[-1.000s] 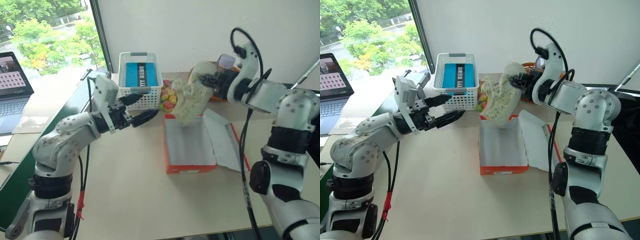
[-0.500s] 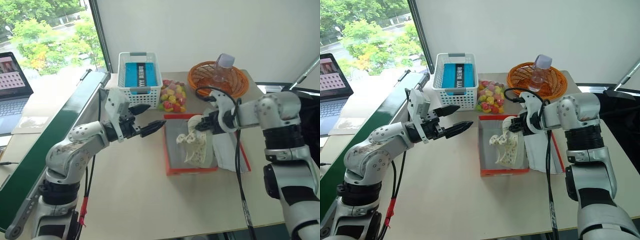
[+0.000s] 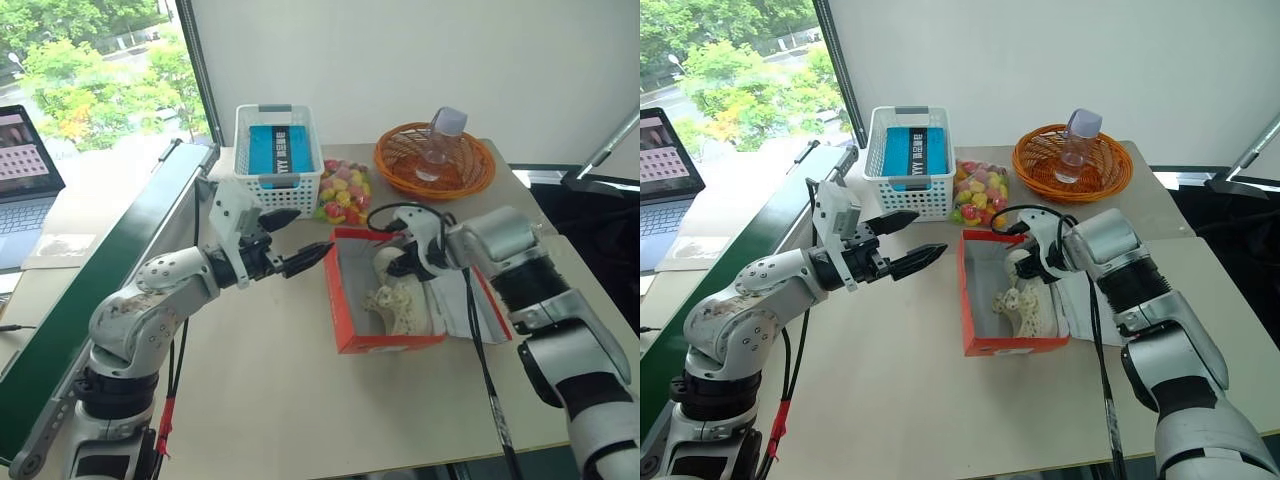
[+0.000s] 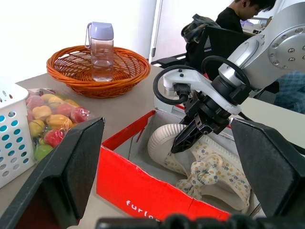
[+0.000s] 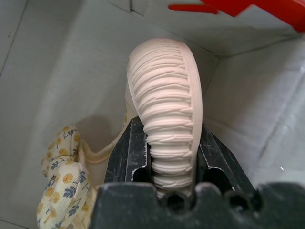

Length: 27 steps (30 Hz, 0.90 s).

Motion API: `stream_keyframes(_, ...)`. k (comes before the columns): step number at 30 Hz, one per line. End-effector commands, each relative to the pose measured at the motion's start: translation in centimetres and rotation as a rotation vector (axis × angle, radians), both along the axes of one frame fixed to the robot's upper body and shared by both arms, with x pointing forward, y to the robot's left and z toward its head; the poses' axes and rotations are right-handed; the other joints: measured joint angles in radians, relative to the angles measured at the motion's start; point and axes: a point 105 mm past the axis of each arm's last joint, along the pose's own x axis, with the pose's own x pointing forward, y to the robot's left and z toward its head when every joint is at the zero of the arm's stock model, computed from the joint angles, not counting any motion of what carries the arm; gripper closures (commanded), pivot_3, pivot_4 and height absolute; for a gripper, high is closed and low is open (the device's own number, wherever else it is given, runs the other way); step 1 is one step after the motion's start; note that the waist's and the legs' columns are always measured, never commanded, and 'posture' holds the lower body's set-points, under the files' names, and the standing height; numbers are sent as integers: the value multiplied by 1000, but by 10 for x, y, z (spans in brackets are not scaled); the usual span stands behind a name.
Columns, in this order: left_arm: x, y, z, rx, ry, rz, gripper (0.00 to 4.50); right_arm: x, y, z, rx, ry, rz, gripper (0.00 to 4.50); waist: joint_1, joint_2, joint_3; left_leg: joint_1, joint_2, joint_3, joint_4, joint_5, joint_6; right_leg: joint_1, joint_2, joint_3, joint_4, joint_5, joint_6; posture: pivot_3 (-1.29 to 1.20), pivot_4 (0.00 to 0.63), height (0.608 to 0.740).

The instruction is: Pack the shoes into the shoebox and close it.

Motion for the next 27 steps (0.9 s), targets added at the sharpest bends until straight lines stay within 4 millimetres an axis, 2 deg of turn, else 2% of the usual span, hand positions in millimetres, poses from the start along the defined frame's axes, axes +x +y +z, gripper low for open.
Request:
stream_keyframes(1, -4, -2, 11, -3, -50, -8, 0, 1, 11, 9, -7, -67, 77, 3450, 0, 0, 0, 0, 0, 0, 0, 0, 0, 0, 0, 0, 0, 0, 0, 0, 150, 740)
stream_keyframes(2, -4, -2, 12, -3, -50, -9, 0, 0, 13, 10, -4, -67, 84, 2953, 0, 0, 0, 0, 0, 0, 0, 0, 0, 0, 0, 0, 0, 0, 0, 0, 150, 740)
stream_keyframes(6, -3, -4, 11, -3, -49, -12, 0, -2, 20, 17, -35, -113, 133, 1674, 1, 0, 0, 0, 0, 0, 0, 0, 0, 0, 0, 0, 0, 0, 0, 0, 150, 740)
stream_keyframes(11, -2, -4, 11, -2, -49, -15, 0, -1, 28, 41, -59, -220, 161, 26, 3, 0, 0, 0, 0, 0, 0, 0, 0, 0, 0, 0, 0, 0, 0, 0, 150, 740)
stream_keyframes(14, -2, -3, 11, 2, -50, -14, 0, -3, 28, 52, -81, -261, 167, 26, 3, 0, 0, 0, 0, 0, 0, 0, 0, 0, 0, 0, 0, 0, 0, 0, 150, 740)
stream_keyframes(16, -1, -1, 11, 11, -53, -6, 0, -5, 31, 66, -75, -304, 177, 26, 3, 0, 0, 0, 0, 0, 0, 0, 0, 0, 0, 0, 0, 0, 0, 0, 150, 740)
stream_keyframes(18, 1, 3, 11, 22, -56, 12, 0, -6, 39, 87, -16, -365, 183, 26, 4, 0, 0, 0, 0, 0, 0, 0, 0, 0, 0, 0, 0, 0, 0, 0, 150, 740)
stream_keyframes(20, 6, 13, 11, 35, -61, 61, 0, -8, 50, 111, 114, -445, 188, 26, 1, 0, 0, 0, 0, 0, 0, 0, 0, 0, 0, 0, 1, 0, 0, 0, 150, 740)
stream_keyframes(22, 17, 33, 7, 69, -56, 175, 0, -10, 59, 143, 284, -604, 192, 26, -1, 0, 0, 0, 0, 0, 0, 0, 0, 0, 0, 0, 1, 0, 0, 0, 150, 740)
stream_keyframes(24, 19, 46, 3, 76, -37, 222, 0, -13, 59, 162, 331, -769, 199, 26, -2, 0, 0, 0, 1, 0, 0, 0, 0, -1, 1, 0, 1, 0, 0, 0, 150, 740)
stream_keyframes(25, 18, 51, 3, 58, -24, 232, 0, -16, 59, 161, 321, -815, 221, 26, 0, 0, 0, 0, 1, 0, 0, 0, 0, -1, 1, 0, 2, 0, 0, 0, 150, 740)
stream_keyframes(27, 19, 64, 1, 43, -10, 294, 0, -24, 67, 149, 465, -727, 277, 26, 7, 0, 0, 0, 1, 0, 0, 0, 0, 0, 0, 0, 0, 0, 0, 0, 150, 740)
